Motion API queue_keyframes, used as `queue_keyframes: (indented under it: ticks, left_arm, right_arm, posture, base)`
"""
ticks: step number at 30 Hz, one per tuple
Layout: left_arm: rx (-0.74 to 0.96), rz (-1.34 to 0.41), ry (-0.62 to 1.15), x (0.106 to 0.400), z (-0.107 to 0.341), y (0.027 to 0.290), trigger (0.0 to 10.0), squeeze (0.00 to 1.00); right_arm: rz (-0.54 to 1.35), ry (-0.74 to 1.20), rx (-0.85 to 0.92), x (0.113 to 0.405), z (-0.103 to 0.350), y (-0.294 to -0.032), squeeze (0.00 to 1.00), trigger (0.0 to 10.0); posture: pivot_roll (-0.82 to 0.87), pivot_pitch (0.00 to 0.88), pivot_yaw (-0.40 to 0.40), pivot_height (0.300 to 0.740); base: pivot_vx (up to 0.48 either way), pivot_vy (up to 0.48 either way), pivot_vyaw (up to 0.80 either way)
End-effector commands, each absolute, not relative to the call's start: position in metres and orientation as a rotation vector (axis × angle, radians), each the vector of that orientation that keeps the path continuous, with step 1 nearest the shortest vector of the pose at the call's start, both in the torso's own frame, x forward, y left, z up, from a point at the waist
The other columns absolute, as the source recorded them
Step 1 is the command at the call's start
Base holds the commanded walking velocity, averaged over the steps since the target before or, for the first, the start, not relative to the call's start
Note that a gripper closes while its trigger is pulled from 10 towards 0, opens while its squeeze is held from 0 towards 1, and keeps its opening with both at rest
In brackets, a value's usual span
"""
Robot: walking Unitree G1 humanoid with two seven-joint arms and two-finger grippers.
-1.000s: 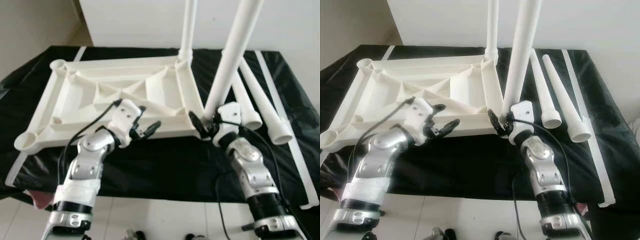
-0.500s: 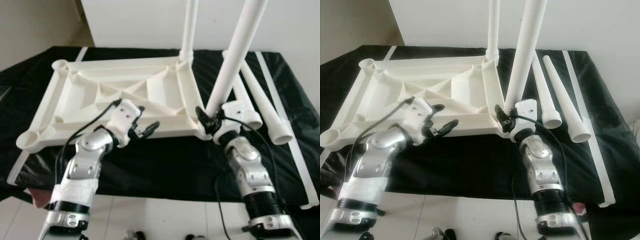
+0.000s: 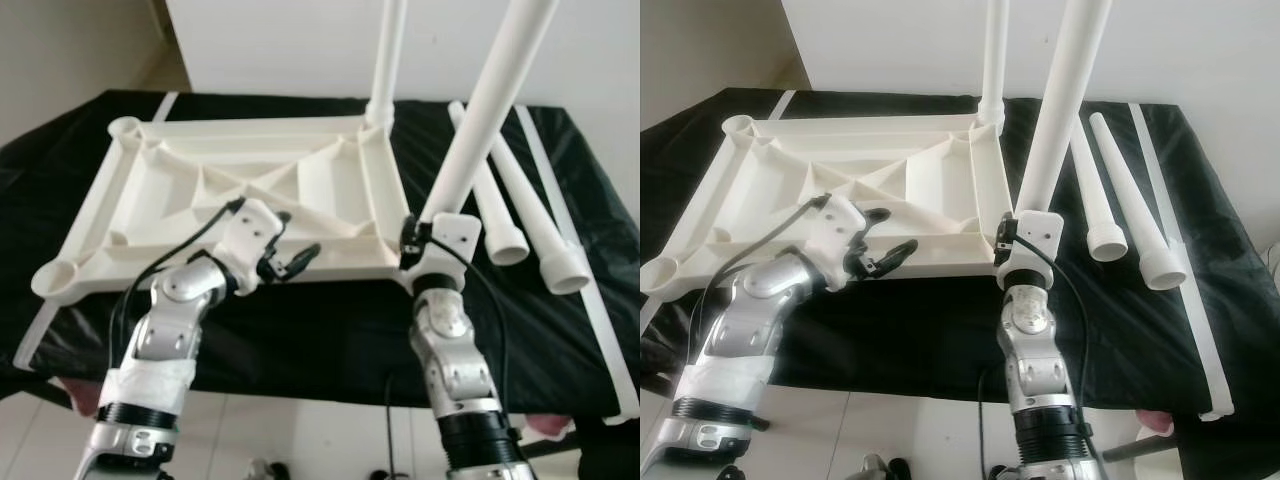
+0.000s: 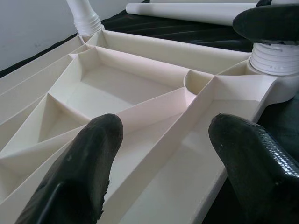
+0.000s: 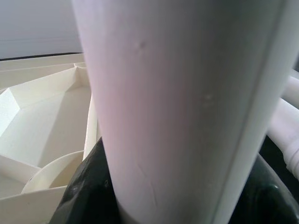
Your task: Building children table
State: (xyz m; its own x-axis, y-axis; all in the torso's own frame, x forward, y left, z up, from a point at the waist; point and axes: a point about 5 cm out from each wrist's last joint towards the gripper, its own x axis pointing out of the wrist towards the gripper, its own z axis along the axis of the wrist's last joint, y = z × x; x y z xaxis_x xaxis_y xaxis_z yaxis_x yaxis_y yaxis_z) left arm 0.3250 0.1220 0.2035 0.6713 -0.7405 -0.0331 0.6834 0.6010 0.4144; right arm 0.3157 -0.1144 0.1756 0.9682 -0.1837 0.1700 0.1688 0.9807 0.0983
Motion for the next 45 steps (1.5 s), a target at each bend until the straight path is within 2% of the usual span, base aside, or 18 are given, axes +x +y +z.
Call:
queue_keyframes:
  ticks: [1,7,8,17,18,23,25,31,36,45]
  left_arm:
    - [0.411,-0.809,-0.134,0.324,0.2,0.122,10.0,0.0]
    - [0.414,-0.808,-0.133,0.324,0.2,0.123,10.0,0.0]
    - [0.414,-0.807,-0.132,0.324,0.2,0.123,10.0,0.0]
    - [0.411,-0.802,-0.128,0.322,0.199,0.124,10.0,0.0]
    - [0.411,-0.802,-0.128,0.322,0.199,0.124,10.0,0.0]
    - [0.411,-0.801,-0.127,0.322,0.198,0.124,10.0,0.0]
    - [0.408,-0.806,-0.121,0.322,0.198,0.125,10.0,0.0]
    - [0.406,-0.826,-0.116,0.321,0.196,0.121,10.0,0.0]
    - [0.411,-0.815,-0.114,0.321,0.196,0.123,10.0,0.0]
    - [0.414,-0.814,-0.11,0.32,0.196,0.125,10.0,0.0]
  right_arm:
    - [-0.199,-0.069,0.113,0.312,0.152,-0.117,0.0,10.0]
    - [-0.16,-0.091,0.12,0.311,0.156,-0.115,0.0,10.0]
    - [-0.134,-0.106,0.133,0.31,0.158,-0.115,1.0,10.0]
    - [-0.026,-0.204,0.119,0.309,0.169,-0.126,1.0,10.0]
    - [-0.005,-0.214,0.116,0.309,0.17,-0.128,0.0,10.0]
    - [0.138,-0.227,0.121,0.306,0.174,-0.131,0.0,10.0]
    - [0.287,-0.218,0.077,0.308,0.178,-0.135,0.0,10.0]
    - [0.431,-0.232,-0.035,0.314,0.186,-0.142,0.0,10.0]
    - [0.486,-0.216,-0.092,0.318,0.185,-0.148,0.0,10.0]
    - [0.533,-0.199,-0.093,0.319,0.182,-0.15,0.0,10.0]
  posture:
    - [-0.07,0.142,0.031,0.74]
    - [-0.06,0.137,0.03,0.74]
    - [-0.06,0.135,0.028,0.74]
    - [-0.06,0.135,0.023,0.74]
    - [-0.06,0.137,0.023,0.74]
    - [-0.07,0.142,0.027,0.74]
    - [-0.08,0.15,0.037,0.74]
    - [-0.08,0.161,0.039,0.74]
    - [-0.07,0.163,0.038,0.74]
    - [-0.07,0.164,0.043,0.74]
  base:
    - [0.0,0.0,0.0]
    - [0.0,0.0,0.0]
    - [0.0,0.0,0.0]
    - [0.0,0.0,0.0]
    - [0.0,0.0,0.0]
    - [0.0,0.0,0.0]
    - [0.0,0.0,0.0]
    - [0.0,0.0,0.0]
    - [0.0,0.0,0.0]
    - [0.0,0.0,0.0]
